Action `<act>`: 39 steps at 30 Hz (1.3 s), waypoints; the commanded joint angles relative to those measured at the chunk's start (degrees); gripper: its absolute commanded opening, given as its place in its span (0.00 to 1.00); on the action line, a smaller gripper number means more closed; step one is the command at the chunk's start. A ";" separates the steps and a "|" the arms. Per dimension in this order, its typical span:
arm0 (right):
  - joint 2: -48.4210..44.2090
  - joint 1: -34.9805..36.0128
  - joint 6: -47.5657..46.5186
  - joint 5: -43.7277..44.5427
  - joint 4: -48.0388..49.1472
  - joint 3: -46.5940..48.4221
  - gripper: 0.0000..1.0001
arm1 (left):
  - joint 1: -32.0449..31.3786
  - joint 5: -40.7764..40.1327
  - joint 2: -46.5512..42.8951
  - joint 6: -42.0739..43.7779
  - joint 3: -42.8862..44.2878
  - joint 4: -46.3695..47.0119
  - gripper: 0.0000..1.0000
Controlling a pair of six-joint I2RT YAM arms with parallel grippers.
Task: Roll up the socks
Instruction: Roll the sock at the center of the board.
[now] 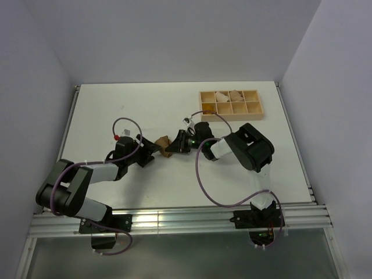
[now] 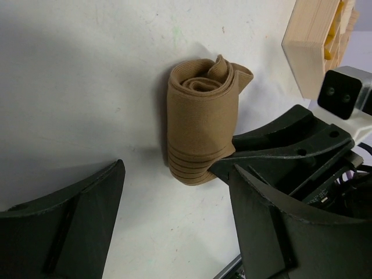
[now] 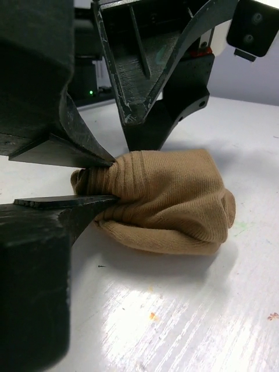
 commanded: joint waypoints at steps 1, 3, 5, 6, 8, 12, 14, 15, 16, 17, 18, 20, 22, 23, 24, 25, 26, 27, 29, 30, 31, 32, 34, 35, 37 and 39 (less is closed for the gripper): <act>3.33 -0.75 3.76 -2.98 -4.10 -0.96 0.00 | 0.16 1.07 1.43 -0.64 -0.33 5.78 0.77; 4.13 -0.75 4.20 -3.34 -4.37 -0.25 0.00 | 0.16 1.34 2.66 -0.90 -0.24 7.98 0.76; 4.65 -0.75 3.85 -3.69 -5.51 0.45 0.00 | 0.16 1.43 3.90 -0.99 -0.15 9.04 0.76; 4.83 -0.84 3.85 -3.87 -5.77 0.71 0.00 | 0.16 1.25 4.33 -1.08 0.02 10.00 0.75; 5.01 -0.75 3.85 -4.31 -6.47 1.07 0.00 | 0.07 1.69 5.83 -1.25 0.46 11.15 0.74; 5.27 -0.84 3.59 -4.31 -8.58 2.47 0.00 | 0.07 2.74 8.73 -1.60 1.25 12.91 0.73; 5.18 -0.75 2.62 -4.05 -10.08 3.09 0.01 | 0.07 2.75 10.05 -1.96 1.43 13.88 0.72; 5.18 -0.84 2.19 -3.96 -10.34 3.26 0.01 | 0.07 2.75 10.40 -2.04 1.60 13.97 0.71; 4.83 -0.75 1.66 -3.61 -11.65 3.27 0.01 | 0.07 2.57 10.92 -2.05 1.69 13.97 0.71; 4.66 -0.75 0.35 -3.26 -12.36 3.44 0.01 | 0.07 2.22 11.10 -1.87 1.78 13.88 0.70; 4.48 -0.84 -0.10 -3.08 -12.89 3.44 0.01 | 0.07 2.13 11.28 -1.78 1.95 13.70 0.69; 4.48 -0.75 -0.80 -3.34 -13.77 3.70 0.01 | 0.07 1.35 11.46 -1.08 2.31 12.56 0.67; 4.57 -0.84 -1.51 -3.69 -14.82 4.23 0.01 | 0.07 1.08 11.54 -0.64 2.57 12.21 0.64; 4.74 -0.75 -1.60 -3.70 -14.91 4.41 0.01 | 0.07 0.99 11.63 -0.29 2.66 11.69 0.60; 4.74 -0.75 -1.86 -3.52 -15.09 4.49 0.01 | 0.16 0.90 11.72 -0.11 2.92 11.33 0.56; 4.66 -0.75 -2.64 -2.82 -16.13 4.67 0.01 | 0.07 0.81 11.89 0.15 3.01 11.07 0.50; 4.39 -0.75 -3.17 -2.56 -16.75 4.93 0.01 | 0.07 0.72 11.81 0.15 3.10 10.72 0.39; 4.04 -0.75 -3.62 -2.12 -17.19 5.02 0.02 | -0.01 0.38 11.90 0.24 3.27 9.76 0.35; 2.56 -0.75 -5.63 -0.45 -18.95 5.11 0.04 | 0.07 0.02 11.63 0.50 3.36 8.70 0.23; 1.94 -0.58 -7.38 0.25 -20.09 5.11 0.05 | 0.07 -0.07 11.63 0.68 3.88 7.39 0.19; 1.15 -0.40 -8.18 1.04 -20.71 4.94 0.07 | 0.07 -0.07 11.63 0.85 4.15 6.50 0.12; -0.69 -0.31 -9.06 3.23 -21.24 4.67 0.13 | -0.01 -0.15 11.63 0.94 4.76 5.71 0.10; -2.72 0.04 -11.95 5.61 -23.34 4.41 0.21 | -0.01 -0.42 11.46 1.38 5.29 3.34 0.02; -3.86 0.47 -13.19 8.32 -24.13 4.32 0.31 | -0.01 -0.51 11.46 1.56 6.17 2.37 0.00; -8.34 1.27 -16.70 11.93 -25.46 3.27 0.44 | -0.10 -0.77 11.46 2.35 7.05 -1.14 0.00; -12.80 2.93 -20.73 17.97 -27.29 2.74 0.51 | -0.10 -0.77 11.46 2.70 8.45 -3.43 0.00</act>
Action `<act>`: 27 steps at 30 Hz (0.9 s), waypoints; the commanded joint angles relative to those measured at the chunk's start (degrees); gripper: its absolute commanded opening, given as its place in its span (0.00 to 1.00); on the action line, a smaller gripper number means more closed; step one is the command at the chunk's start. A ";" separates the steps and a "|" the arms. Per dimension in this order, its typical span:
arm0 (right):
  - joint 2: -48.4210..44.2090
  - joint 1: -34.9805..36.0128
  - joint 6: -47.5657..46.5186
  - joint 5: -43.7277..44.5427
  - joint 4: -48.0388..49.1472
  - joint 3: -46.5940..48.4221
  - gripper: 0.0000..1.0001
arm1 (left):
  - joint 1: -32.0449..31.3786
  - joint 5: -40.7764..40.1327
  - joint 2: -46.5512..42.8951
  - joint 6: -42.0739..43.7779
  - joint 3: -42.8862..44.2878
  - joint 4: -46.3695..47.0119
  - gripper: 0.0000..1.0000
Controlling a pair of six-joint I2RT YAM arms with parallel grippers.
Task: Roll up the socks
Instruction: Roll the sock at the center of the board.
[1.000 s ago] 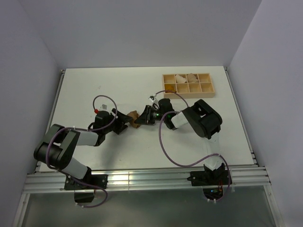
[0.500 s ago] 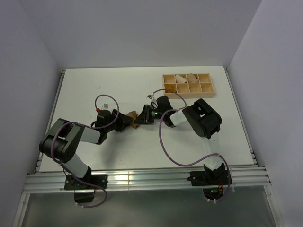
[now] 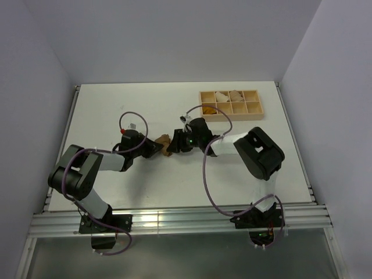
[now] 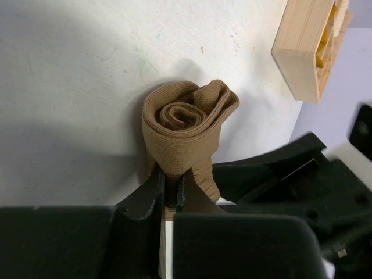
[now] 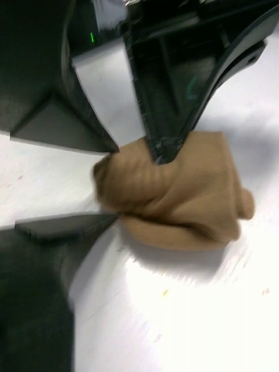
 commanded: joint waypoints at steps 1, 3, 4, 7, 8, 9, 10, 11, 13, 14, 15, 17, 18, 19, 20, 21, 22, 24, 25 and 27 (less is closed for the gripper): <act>-7.91 2.19 -10.35 13.33 -8.07 -2.46 0.56 | 0.14 -2.85 0.35 3.53 1.92 -10.40 0.00; -10.90 4.73 -14.29 19.90 -7.64 -3.52 0.61 | 0.14 -2.67 0.27 3.62 2.45 -11.11 0.00; -13.35 5.62 -15.62 21.76 -7.11 -4.65 0.62 | 0.14 -2.50 0.26 3.62 2.80 -12.25 0.00; -16.44 8.78 -20.54 28.10 -4.74 -6.50 0.65 | 0.14 -2.14 0.62 3.71 3.68 -13.31 0.00; -16.62 9.66 -21.77 29.33 -4.12 -6.68 0.66 | 0.14 -1.97 0.70 3.80 4.03 -13.75 0.00; -16.71 10.54 -24.40 30.73 -3.42 -6.77 0.66 | 0.14 -1.97 0.97 3.88 4.30 -14.10 0.00; -16.71 11.94 -25.55 31.62 -2.81 -6.77 0.67 | 0.14 -1.88 1.14 3.97 4.56 -14.46 0.00; -16.54 12.57 -26.61 32.24 -2.02 -6.86 0.67 | 0.14 -1.53 1.23 3.97 4.91 -15.07 0.01; -16.28 14.32 -29.25 33.46 0.44 -7.21 0.68 | 0.14 -1.44 1.58 4.06 5.35 -15.60 0.00; -15.67 14.76 -30.04 34.08 1.15 -7.21 0.68 | 0.05 -1.27 1.58 3.97 5.53 -15.60 0.00; -15.22 15.20 -31.70 34.70 2.37 -6.95 0.68 | 0.14 -1.09 1.67 3.97 5.53 -15.78 0.00; -14.17 16.52 -33.90 36.19 3.44 -6.60 0.68 | 0.14 -1.00 1.67 4.06 5.79 -16.13 0.00; -12.95 16.87 -35.40 36.46 4.14 -6.42 0.68 | 0.14 -0.91 1.67 4.15 5.88 -16.30 0.00; -12.50 17.14 -36.02 36.81 4.40 -5.99 0.68 | 0.05 -0.83 1.67 4.06 5.97 -16.39 0.00; -12.06 17.66 -36.72 37.16 4.76 -5.81 0.68 | 0.14 -0.74 1.58 4.15 5.97 -16.48 0.00; -11.10 17.93 -37.95 36.90 4.93 -5.29 0.68 | 0.14 -0.82 1.50 4.23 6.14 -16.74 0.00; -10.48 18.11 -38.48 36.81 4.50 -4.67 0.68 | 0.05 -0.83 1.41 4.24 6.14 -16.74 0.00; -9.07 18.55 -39.97 37.42 3.79 -3.53 0.68 | 0.14 -0.65 1.49 4.41 6.32 -16.92 0.00; -8.02 18.81 -40.33 37.43 4.05 -3.26 0.67 | 0.14 -0.39 1.58 4.32 6.41 -17.09 0.00; -7.05 19.07 -41.03 37.86 4.06 -2.65 0.67 | 0.14 -0.21 1.76 4.32 6.58 -17.09 0.00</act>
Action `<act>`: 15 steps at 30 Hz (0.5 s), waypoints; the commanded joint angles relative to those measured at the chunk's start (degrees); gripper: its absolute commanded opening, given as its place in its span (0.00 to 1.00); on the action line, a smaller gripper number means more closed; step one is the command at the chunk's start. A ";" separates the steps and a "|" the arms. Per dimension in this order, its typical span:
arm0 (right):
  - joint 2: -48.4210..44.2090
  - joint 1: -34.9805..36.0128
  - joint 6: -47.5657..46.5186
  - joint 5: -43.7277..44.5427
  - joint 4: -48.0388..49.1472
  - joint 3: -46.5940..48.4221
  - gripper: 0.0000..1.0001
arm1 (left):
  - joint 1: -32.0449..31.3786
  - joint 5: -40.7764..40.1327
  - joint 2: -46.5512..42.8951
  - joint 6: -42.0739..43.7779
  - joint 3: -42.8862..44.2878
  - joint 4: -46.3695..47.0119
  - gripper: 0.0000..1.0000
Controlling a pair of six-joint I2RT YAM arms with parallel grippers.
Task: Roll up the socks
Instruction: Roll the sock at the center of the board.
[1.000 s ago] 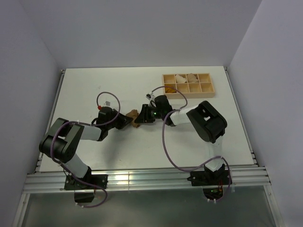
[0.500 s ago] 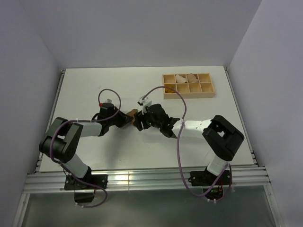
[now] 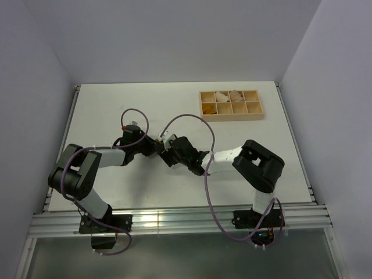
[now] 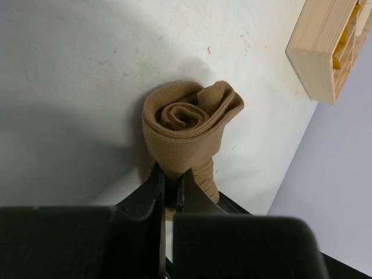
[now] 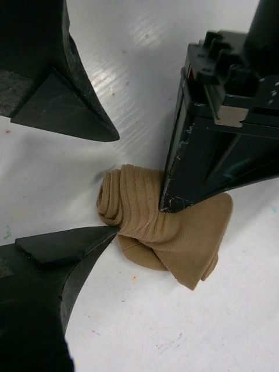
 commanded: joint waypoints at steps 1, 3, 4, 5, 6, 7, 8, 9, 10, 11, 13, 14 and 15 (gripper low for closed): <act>2.54 0.91 -4.21 2.63 2.59 2.97 0.66 | 0.14 -0.80 1.85 2.71 0.51 -5.47 0.00; 3.60 1.09 -4.91 3.07 2.68 3.67 0.65 | 0.14 -0.36 1.93 2.71 0.51 -5.38 0.00; 3.96 1.09 -5.00 3.68 2.77 3.85 0.63 | 0.14 -0.45 1.93 2.71 0.68 -5.47 0.00; 4.66 1.18 -5.09 3.95 2.85 4.03 0.62 | 0.14 -0.45 1.93 2.71 0.68 -5.55 0.00; 4.93 1.18 -5.26 4.21 3.46 4.12 0.62 | 0.14 -0.36 1.85 2.71 0.60 -5.47 0.00; 5.19 1.44 -5.44 5.00 3.82 4.12 0.61 | 0.14 -0.36 1.93 2.71 0.68 -5.55 0.00; 5.54 1.53 -5.61 5.70 4.08 4.12 0.61 | 0.14 -0.36 1.93 2.71 0.68 -5.56 0.00; 5.63 1.70 -6.05 6.58 4.96 4.03 0.61 | 0.14 -0.27 1.93 2.71 0.68 -5.73 0.00; 5.81 2.14 -6.31 7.11 5.05 4.20 0.61 | 0.14 -0.27 1.93 2.62 0.60 -5.73 0.01; 5.98 2.23 -6.49 7.99 4.88 4.55 0.61 | 0.14 -0.27 1.93 2.62 0.51 -5.73 0.00; 6.86 2.58 -7.11 8.61 4.70 5.35 0.61 | 0.14 -0.10 2.02 2.27 0.42 -5.21 0.00; 7.21 2.84 -7.20 9.22 4.44 5.78 0.60 | 0.14 0.08 2.11 2.18 0.33 -4.94 0.00; 8.17 2.93 -7.20 9.92 3.92 6.66 0.59 | 0.14 0.25 2.46 1.92 0.25 -4.85 0.00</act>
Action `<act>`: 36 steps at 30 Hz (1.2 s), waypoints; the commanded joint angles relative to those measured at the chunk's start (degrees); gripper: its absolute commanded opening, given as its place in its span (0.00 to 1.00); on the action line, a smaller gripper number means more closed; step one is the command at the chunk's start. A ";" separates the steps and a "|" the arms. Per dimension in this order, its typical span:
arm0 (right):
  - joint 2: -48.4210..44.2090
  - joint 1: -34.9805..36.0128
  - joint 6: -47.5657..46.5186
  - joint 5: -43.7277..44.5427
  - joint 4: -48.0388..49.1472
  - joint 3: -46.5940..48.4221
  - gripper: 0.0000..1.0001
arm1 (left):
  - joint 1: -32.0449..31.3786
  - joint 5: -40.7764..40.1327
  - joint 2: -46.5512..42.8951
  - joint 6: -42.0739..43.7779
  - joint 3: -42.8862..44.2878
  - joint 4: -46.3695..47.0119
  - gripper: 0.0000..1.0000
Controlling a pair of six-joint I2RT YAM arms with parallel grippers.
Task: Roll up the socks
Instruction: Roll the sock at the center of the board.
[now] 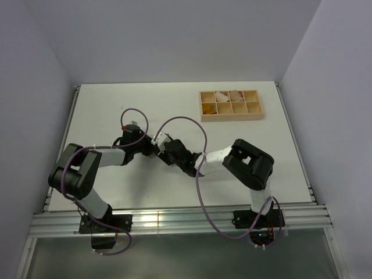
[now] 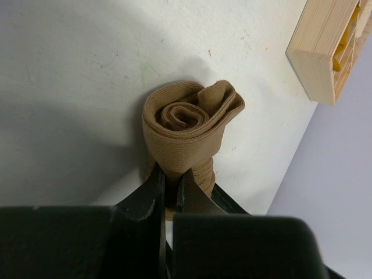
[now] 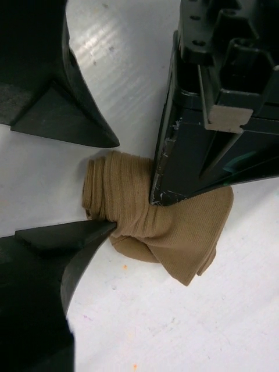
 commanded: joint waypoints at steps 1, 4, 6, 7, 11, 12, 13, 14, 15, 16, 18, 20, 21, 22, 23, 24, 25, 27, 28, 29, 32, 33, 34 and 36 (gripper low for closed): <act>2.49 0.90 -1.67 3.26 2.71 3.76 0.52 | -0.04 0.41 2.40 1.85 -0.13 -4.00 0.00; 3.55 1.25 -0.88 4.23 2.44 4.20 0.28 | -0.21 1.02 2.40 1.58 -0.21 -3.47 0.00; 3.73 1.25 0.35 4.15 1.83 3.94 0.17 | -0.21 0.94 1.79 1.32 -0.65 -3.21 0.01; 3.47 1.25 0.88 3.71 1.57 3.85 0.07 | -0.21 0.85 1.52 1.15 -0.74 -3.21 0.03; 2.33 0.73 4.30 0.20 -0.19 2.62 0.00 | -0.12 0.24 -0.41 0.62 -1.53 -3.12 0.23; 2.06 0.38 6.31 -1.11 -1.06 2.18 0.00 | -0.04 0.15 -1.11 0.62 -1.62 -3.21 0.28; 1.89 -0.76 7.38 -4.00 -1.42 1.92 0.00 | 0.05 -0.11 -1.55 0.44 -1.71 -3.38 0.40; 1.28 -1.38 8.52 -5.77 -1.51 1.57 0.00 | 0.22 -0.38 -1.99 0.36 -2.23 -3.38 0.47; 1.09 -2.08 10.62 -7.53 -2.03 0.95 0.00 | 0.57 -0.38 -3.04 -0.08 -2.67 -2.86 0.53; 0.83 -4.00 12.12 -11.55 -2.12 0.69 0.00 | 0.84 -0.64 -3.57 -0.26 -3.63 -2.77 0.64; -0.13 -5.77 14.85 -16.04 -1.17 -0.80 0.00 | 1.63 -1.43 -5.68 -1.14 -4.87 -1.98 0.74; -0.75 -8.58 18.00 -21.74 -0.20 -1.77 0.00 | 2.07 -1.87 -7.61 -2.01 -6.89 -0.93 0.77; -0.75 -9.46 19.33 -23.96 0.68 -2.39 0.00 | 2.68 -2.05 -8.23 -2.28 -7.50 0.47 0.77; -0.75 -11.47 21.95 -28.07 1.38 -2.83 0.00 | 2.95 -1.96 -9.11 -2.80 -8.73 1.35 0.77; -0.75 -12.45 23.46 -29.68 2.26 -3.79 0.00 | 3.30 -1.88 -9.55 -3.07 -9.26 1.97 0.77; -0.49 -13.41 24.78 -31.26 3.66 -4.06 0.00 | 3.56 -1.44 -9.82 -3.16 -9.79 3.89 0.77; -0.23 -14.29 26.09 -32.93 4.11 -4.15 0.00 | 3.83 -1.35 -10.08 -3.25 -10.58 4.61 0.77; 0.56 -16.49 29.70 -36.44 4.82 -4.24 0.00 | 4.00 -0.91 -10.26 -3.08 -11.02 5.84 0.77; 0.91 -17.11 30.75 -37.07 4.82 -4.06 0.00 | 4.01 -0.65 -10.00 -2.90 -11.11 7.15 0.77; 1.44 -17.99 32.85 -38.12 4.73 -3.28 0.00 | 4.01 -0.12 -9.13 -2.55 -11.11 7.86 0.77; 3.90 -19.92 37.60 -42.42 6.04 -2.48 0.00 | 4.01 1.90 -6.76 -2.46 -11.03 11.36 0.76; 4.43 -20.45 38.49 -44.35 6.48 -2.22 0.00 | 4.01 2.25 -6.05 -2.37 -10.94 11.99 0.76; 5.04 -20.80 39.11 -44.72 6.31 -2.04 0.00 | 4.01 2.78 -5.34 -2.37 -10.50 12.52 0.75; 5.14 -21.16 38.77 -44.46 4.21 -1.16 0.00 | 4.01 3.57 -3.06 -2.02 -10.24 14.80 0.75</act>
